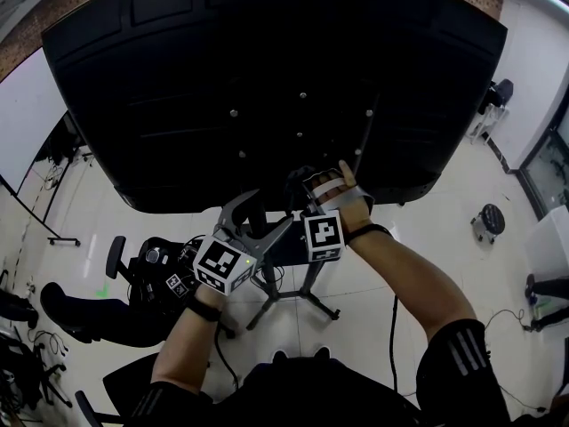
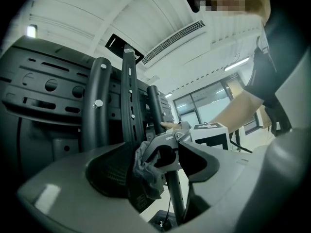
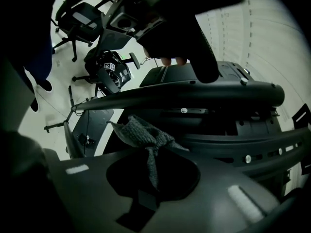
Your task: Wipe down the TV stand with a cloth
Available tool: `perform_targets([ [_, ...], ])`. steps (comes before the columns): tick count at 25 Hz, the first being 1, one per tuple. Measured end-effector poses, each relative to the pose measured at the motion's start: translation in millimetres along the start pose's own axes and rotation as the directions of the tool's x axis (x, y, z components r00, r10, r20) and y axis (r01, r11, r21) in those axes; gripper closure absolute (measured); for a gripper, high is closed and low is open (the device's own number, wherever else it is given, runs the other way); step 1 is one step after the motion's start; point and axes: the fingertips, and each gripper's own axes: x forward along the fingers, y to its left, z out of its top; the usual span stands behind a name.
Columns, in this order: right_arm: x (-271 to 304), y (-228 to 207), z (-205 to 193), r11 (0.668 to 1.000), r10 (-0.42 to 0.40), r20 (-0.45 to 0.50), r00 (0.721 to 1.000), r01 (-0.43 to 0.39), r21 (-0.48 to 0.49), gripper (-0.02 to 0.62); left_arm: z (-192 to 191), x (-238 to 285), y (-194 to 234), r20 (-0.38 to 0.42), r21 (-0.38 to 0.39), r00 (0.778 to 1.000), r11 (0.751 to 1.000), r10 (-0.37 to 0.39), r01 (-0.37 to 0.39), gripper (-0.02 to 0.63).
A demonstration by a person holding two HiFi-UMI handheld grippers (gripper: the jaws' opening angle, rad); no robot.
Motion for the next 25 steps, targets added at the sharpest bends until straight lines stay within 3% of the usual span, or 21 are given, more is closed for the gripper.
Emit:
perform_targets([
  [3, -9.4, -1.7, 7.5, 0.998, -0.008, 0.067, 0.998, 0.004, 0.063, 0.561, -0.8, 0.5, -1.2, -0.005, -0.005, 1.0, 1.0, 0.003, -0.003, 0.276],
  [6, -34.2, -20.8, 10.2, 0.977, -0.065, 0.145, 0.987, 0.034, 0.21, 0.561, 4.6, 1.3, -4.8, 0.012, 0.002, 1.0, 1.0, -0.006, 0.006, 0.276],
  [10, -79.3, -59.9, 0.8, 0.901, -0.187, 0.223, 0.957, 0.076, 0.428, 0.561, 27.8, 4.5, -15.7, 0.064, 0.025, 0.998, 0.999, -0.03, 0.028, 0.276],
  [13, -113.7, -91.1, -15.2, 0.837, -0.276, 0.235, 0.932, 0.114, 0.535, 0.561, 57.0, 11.4, -26.1, 0.109, 0.053, 0.993, 0.998, -0.046, 0.04, 0.276],
  [18, -158.6, -130.3, -48.5, 0.771, -0.387, 0.217, 0.896, 0.186, 0.609, 0.56, 99.7, 27.2, -48.3, 0.178, 0.115, 0.979, 0.99, -0.099, 0.079, 0.276],
  [25, -182.4, -163.2, -105.3, 0.712, -0.47, 0.157, 0.869, 0.268, 0.649, 0.56, 135.7, 60.8, -67.1, 0.224, 0.169, 0.962, 0.978, -0.158, 0.121, 0.276],
])
